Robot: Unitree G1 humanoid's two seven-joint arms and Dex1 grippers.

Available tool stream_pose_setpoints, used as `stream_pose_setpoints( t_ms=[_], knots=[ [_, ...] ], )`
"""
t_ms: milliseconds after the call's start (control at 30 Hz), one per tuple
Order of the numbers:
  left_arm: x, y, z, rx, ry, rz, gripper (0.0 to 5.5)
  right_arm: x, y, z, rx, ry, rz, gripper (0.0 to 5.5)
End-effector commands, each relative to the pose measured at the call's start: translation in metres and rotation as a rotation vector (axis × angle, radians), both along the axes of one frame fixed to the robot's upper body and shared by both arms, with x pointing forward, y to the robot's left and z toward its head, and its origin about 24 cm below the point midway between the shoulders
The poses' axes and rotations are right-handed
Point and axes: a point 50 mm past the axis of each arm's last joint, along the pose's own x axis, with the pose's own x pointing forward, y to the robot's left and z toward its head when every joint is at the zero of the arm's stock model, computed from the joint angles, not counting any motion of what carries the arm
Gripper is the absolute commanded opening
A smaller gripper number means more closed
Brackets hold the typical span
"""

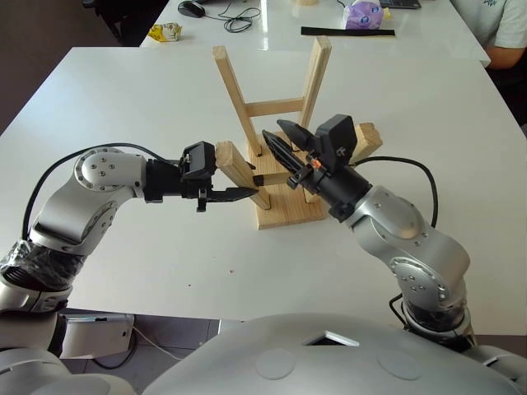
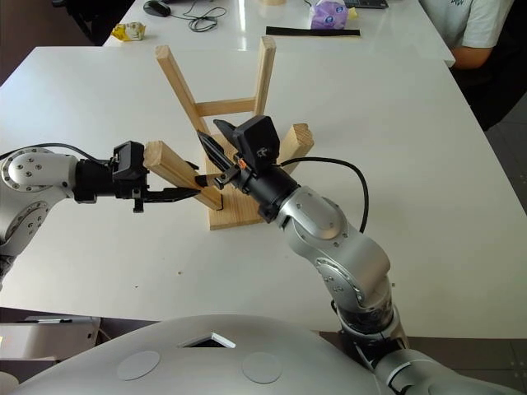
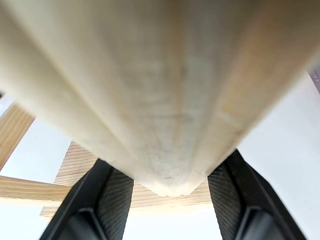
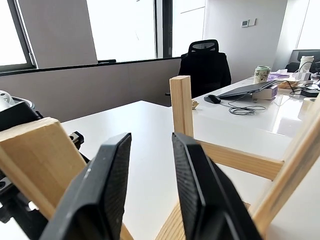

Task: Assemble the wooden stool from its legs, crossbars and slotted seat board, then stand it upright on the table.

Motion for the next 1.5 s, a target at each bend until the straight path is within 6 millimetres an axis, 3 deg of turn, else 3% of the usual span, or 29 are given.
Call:
stream_pose_setpoints(
  t_ms=[33, 233, 433, 600, 733, 933, 1000, 1100, 1133, 1200, 1333, 1400, 1500],
  knots=[
    [-0.005, 0.018, -0.042, 0.265, 0.145, 0.098, 2.06, 0.004, 0.004, 0.006, 0.004, -0.042, -0.020, 1.11],
    [-0.004, 0.017, -0.042, 0.263, 0.146, 0.098, 2.06, 0.002, 0.009, 0.002, -0.017, -0.047, -0.006, 1.11],
    [-0.001, 0.017, -0.040, 0.267, 0.147, 0.091, 2.06, 0.002, -0.003, -0.069, -0.197, 0.171, -0.025, 1.11],
    [0.002, 0.014, -0.039, 0.263, 0.145, 0.082, 2.06, 0.005, -0.010, -0.099, -0.250, 0.238, -0.076, 1.11],
    [0.003, 0.015, -0.039, 0.266, 0.146, 0.089, 2.06, 0.011, -0.003, -0.068, -0.136, 0.136, -0.082, 1.11],
    [0.002, 0.017, -0.042, 0.271, 0.149, 0.103, 2.06, 0.007, -0.002, 0.029, 0.184, -0.164, -0.028, 1.11],
    [0.002, 0.017, -0.042, 0.270, 0.150, 0.105, 2.06, 0.004, -0.004, 0.046, 0.233, -0.220, -0.013, 1.11],
    [0.002, 0.017, -0.042, 0.269, 0.150, 0.105, 2.06, 0.000, -0.003, 0.056, 0.250, -0.246, 0.009, 1.11],
    [0.002, 0.017, -0.042, 0.269, 0.149, 0.104, 2.06, -0.001, -0.001, 0.054, 0.244, -0.235, 0.017, 1.11],
    [0.002, 0.016, -0.041, 0.269, 0.148, 0.101, 2.06, 0.001, 0.003, 0.032, 0.181, -0.147, 0.023, 1.11],
    [0.004, 0.015, -0.040, 0.270, 0.145, 0.093, 2.06, 0.003, 0.005, -0.046, -0.066, 0.114, 0.007, 1.11],
    [0.006, 0.015, -0.039, 0.271, 0.143, 0.088, 2.06, 0.000, 0.003, -0.075, -0.158, 0.202, -0.001, 1.11],
    [0.007, 0.014, -0.038, 0.272, 0.140, 0.085, 2.06, 0.001, 0.001, -0.078, -0.161, 0.200, -0.021, 1.11]
  ],
)
